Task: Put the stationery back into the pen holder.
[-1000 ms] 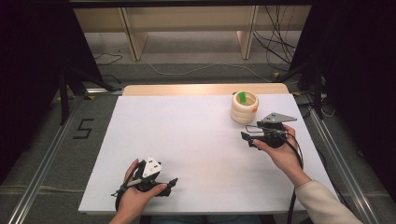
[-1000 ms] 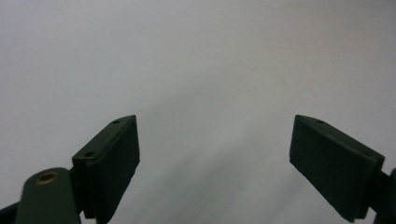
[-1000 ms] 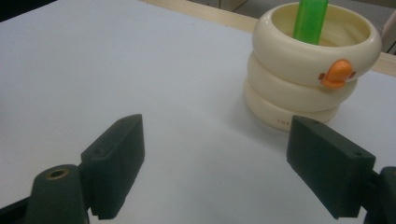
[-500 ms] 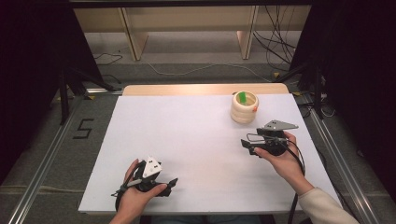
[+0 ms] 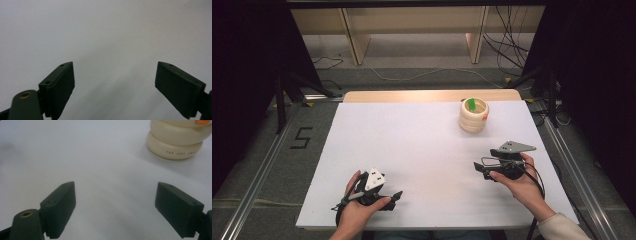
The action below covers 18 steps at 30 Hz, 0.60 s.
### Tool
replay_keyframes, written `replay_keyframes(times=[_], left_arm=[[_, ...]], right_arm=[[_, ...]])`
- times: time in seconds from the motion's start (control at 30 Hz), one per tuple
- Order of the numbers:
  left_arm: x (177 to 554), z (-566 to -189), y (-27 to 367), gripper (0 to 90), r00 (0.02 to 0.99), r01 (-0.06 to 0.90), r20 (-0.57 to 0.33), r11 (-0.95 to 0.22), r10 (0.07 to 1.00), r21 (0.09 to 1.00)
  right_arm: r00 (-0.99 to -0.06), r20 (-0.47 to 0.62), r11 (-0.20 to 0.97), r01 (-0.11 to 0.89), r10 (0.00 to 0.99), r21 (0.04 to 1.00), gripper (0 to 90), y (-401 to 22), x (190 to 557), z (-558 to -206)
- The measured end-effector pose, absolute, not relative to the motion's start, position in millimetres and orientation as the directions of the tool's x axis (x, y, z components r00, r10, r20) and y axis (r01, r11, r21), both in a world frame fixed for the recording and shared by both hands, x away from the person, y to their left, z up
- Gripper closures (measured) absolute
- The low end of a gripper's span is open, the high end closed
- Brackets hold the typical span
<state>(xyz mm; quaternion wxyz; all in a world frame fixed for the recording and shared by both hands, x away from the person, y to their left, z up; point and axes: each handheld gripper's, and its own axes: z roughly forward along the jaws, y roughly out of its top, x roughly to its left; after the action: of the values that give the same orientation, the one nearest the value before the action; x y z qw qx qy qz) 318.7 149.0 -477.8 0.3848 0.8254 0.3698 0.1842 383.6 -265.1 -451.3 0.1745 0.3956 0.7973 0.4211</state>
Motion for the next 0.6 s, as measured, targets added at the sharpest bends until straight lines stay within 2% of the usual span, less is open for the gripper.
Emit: replay_keyframes(times=[0.33,0.6], left_arm=[[318.6,-477.9,148.8,15.9,0.660,0.467,0.022,-0.433,0.751,0.771],[318.1,-478.3,146.9,15.9,0.672,0.463,0.019,-0.440,0.740,0.769]], right_arm=[[-0.662,0.058,0.353,0.470,0.747,0.809,17.8,-269.0,362.5,-467.2],[-0.659,0.086,0.326,0.475,0.747,0.817,18.2,-272.6,347.3,-476.5]])
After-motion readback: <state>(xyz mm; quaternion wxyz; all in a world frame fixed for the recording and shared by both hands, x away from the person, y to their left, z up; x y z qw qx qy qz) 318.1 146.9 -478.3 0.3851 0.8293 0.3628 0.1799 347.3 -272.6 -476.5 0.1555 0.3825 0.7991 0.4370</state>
